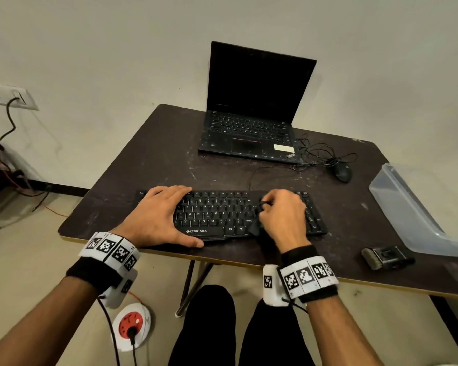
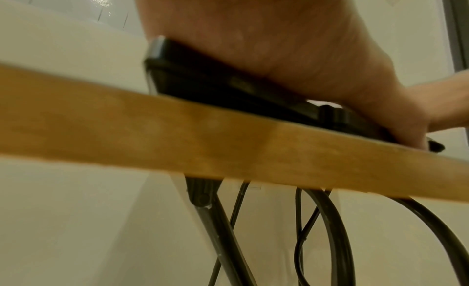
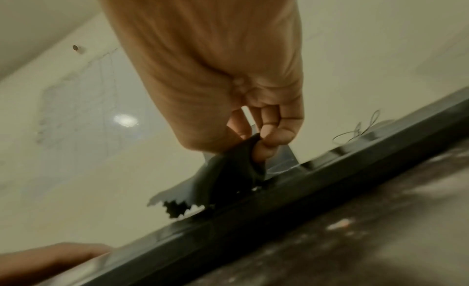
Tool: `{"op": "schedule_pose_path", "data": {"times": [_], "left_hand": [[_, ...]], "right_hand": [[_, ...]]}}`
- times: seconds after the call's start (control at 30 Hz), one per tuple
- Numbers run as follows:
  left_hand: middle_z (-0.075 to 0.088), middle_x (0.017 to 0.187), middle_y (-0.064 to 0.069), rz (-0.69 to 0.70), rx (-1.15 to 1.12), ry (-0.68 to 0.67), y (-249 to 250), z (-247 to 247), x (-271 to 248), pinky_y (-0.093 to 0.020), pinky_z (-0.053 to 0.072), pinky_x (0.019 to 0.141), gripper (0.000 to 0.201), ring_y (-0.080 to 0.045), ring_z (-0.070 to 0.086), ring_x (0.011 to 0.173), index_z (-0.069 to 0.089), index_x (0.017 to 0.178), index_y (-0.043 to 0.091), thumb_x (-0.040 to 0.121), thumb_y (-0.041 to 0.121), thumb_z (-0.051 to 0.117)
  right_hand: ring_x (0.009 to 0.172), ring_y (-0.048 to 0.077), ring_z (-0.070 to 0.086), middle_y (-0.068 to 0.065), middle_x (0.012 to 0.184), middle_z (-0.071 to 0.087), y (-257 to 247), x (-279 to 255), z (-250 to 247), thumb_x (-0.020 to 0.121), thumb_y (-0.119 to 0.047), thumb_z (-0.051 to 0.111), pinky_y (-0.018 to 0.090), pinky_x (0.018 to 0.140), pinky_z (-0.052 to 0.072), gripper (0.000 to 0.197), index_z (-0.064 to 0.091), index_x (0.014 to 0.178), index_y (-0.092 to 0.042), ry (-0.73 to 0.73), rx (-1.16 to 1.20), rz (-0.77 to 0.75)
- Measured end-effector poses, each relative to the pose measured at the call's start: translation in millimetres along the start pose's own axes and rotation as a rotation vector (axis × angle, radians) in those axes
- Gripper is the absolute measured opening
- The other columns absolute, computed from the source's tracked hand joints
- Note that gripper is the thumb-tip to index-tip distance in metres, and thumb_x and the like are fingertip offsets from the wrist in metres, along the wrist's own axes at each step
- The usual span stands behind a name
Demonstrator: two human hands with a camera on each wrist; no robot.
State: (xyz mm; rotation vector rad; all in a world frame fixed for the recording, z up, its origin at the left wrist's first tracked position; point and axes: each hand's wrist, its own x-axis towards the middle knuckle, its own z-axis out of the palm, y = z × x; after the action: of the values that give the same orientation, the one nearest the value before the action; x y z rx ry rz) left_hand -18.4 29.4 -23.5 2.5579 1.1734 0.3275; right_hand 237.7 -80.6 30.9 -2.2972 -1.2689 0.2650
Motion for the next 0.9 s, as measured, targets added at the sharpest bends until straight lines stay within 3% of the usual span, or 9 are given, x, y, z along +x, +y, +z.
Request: {"op": "schedule_pose_path", "data": {"times": [0.07, 0.23, 0.37, 0.43, 0.6, 0.67, 0.8, 0.9], "left_hand": [[0.037, 0.162, 0.011, 0.003, -0.001, -0.004, 1, -1, 1, -0.023, 0.005, 0.121, 0.142, -0.012, 0.029, 0.147, 0.029, 0.160, 0.028, 0.046, 0.105, 0.060], [0.039, 0.161, 0.009, 0.010, 0.002, -0.004, 4, -2, 0, -0.021, 0.004, 0.119, 0.142, -0.011, 0.030, 0.145, 0.030, 0.160, 0.025, 0.046, 0.104, 0.059], [0.038, 0.161, 0.009, -0.009, -0.009, -0.012, 4, -1, -2, -0.025, 0.008, 0.121, 0.142, -0.014, 0.029, 0.145, 0.030, 0.160, 0.027, 0.045, 0.104, 0.062], [0.040, 0.160, 0.010, -0.009, -0.006, -0.007, 3, 0, -1, -0.028, 0.010, 0.124, 0.141, -0.013, 0.031, 0.145, 0.031, 0.159, 0.027, 0.045, 0.104, 0.063], [0.045, 0.157, 0.008, 0.031, 0.018, 0.014, -1, 4, 1, -0.030, 0.015, 0.126, 0.141, -0.010, 0.040, 0.143, 0.036, 0.157, 0.021, 0.048, 0.106, 0.056], [0.046, 0.156, 0.008, 0.032, 0.020, 0.017, -2, 4, 2, -0.031, 0.016, 0.126, 0.141, -0.010, 0.040, 0.142, 0.036, 0.157, 0.021, 0.047, 0.107, 0.056], [0.040, 0.158, 0.012, -0.002, -0.017, 0.007, 0, 1, 0, -0.031, 0.015, 0.126, 0.142, -0.014, 0.032, 0.144, 0.032, 0.159, 0.027, 0.044, 0.106, 0.060], [0.039, 0.159, 0.012, -0.004, -0.019, 0.004, 1, 0, -1, -0.028, 0.013, 0.123, 0.142, -0.014, 0.030, 0.145, 0.031, 0.160, 0.028, 0.045, 0.105, 0.061]], "right_hand": [[0.110, 0.029, 0.072, 0.009, 0.112, 0.077, 4, -8, 0, 0.096, -0.011, 0.071, 0.039, 0.097, 0.057, 0.015, 0.080, 0.107, -0.017, 0.042, 0.019, -0.013], [0.110, 0.018, 0.068, -0.002, 0.119, 0.070, -17, -40, 35, 0.100, -0.017, 0.069, 0.031, 0.096, 0.052, 0.016, 0.076, 0.112, -0.026, -0.100, 0.090, -0.221], [0.110, 0.025, 0.071, 0.004, 0.111, 0.076, 10, -20, 16, 0.096, -0.013, 0.071, 0.036, 0.098, 0.054, 0.017, 0.078, 0.107, -0.023, 0.046, 0.059, -0.031], [0.109, 0.027, 0.070, 0.006, 0.113, 0.074, 6, -25, 14, 0.097, -0.013, 0.069, 0.036, 0.096, 0.052, 0.017, 0.077, 0.109, -0.022, 0.064, 0.028, -0.009], [0.112, 0.018, 0.066, -0.001, 0.126, 0.063, -47, -61, 51, 0.104, -0.018, 0.064, 0.029, 0.097, 0.052, 0.022, 0.073, 0.123, -0.023, -0.136, 0.071, -0.309], [0.112, 0.016, 0.066, -0.002, 0.124, 0.064, -42, -64, 50, 0.103, -0.019, 0.066, 0.027, 0.097, 0.051, 0.021, 0.073, 0.123, -0.023, -0.140, 0.085, -0.340], [0.101, 0.019, 0.070, -0.002, 0.108, 0.072, 12, -44, 23, 0.094, -0.012, 0.075, 0.034, 0.096, 0.055, 0.016, 0.078, 0.104, -0.024, 0.075, 0.081, -0.158], [0.097, 0.023, 0.070, 0.002, 0.105, 0.072, 29, -40, 15, 0.093, -0.009, 0.075, 0.027, 0.085, 0.046, 0.015, 0.078, 0.102, -0.020, 0.184, 0.086, -0.061]]}}
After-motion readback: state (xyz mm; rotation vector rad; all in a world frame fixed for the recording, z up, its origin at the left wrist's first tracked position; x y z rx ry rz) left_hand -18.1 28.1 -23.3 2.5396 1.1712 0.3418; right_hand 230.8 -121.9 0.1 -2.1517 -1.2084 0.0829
